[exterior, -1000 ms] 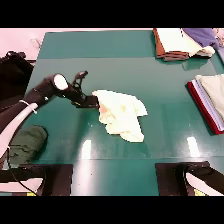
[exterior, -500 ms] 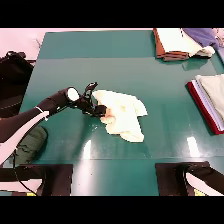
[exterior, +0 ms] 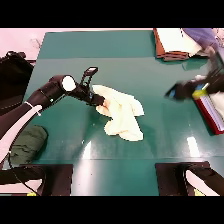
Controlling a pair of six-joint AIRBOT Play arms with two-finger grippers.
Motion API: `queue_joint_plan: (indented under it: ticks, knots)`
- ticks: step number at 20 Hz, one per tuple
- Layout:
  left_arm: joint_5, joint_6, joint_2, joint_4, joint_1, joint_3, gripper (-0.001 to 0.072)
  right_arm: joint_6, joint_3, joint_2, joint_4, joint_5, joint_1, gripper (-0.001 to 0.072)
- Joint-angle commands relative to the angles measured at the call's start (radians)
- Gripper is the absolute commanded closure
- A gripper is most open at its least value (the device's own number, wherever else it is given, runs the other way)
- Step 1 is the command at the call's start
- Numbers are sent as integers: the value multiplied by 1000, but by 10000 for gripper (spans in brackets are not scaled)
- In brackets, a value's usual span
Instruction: Fold the shirts.
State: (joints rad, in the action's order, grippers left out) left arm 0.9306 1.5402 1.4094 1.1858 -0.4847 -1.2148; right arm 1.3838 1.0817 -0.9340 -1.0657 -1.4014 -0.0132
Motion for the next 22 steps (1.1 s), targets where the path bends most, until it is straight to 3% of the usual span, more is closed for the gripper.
queue_joint_plan:
  ticks: [1, 5, 9, 10, 14, 18, 22]
  knots:
    - [5, 5, -5, 27, -1, -15, 681, -29, -404, 18, 85, 116, 19, 242]
    - [5, 18, -5, 26, -1, -15, 681, -93, -597, -18, 288, 319, 142, 243]
    - [6, 32, -5, 26, -1, -15, 680, -121, -558, -139, 315, 401, 288, 246]
    - [7, 31, -5, 26, -1, -15, 681, -122, -533, -166, 312, 417, 314, 285]
    - [32, 34, -12, 39, -1, -16, 681, -131, -396, -210, 248, 447, 354, 693]
    - [51, 84, -106, 151, 38, -66, 681, -79, -189, -83, 19, 314, 253, 693]
    - [55, 82, -292, 151, 177, -193, 681, -76, 58, 91, -81, 148, 41, 694]
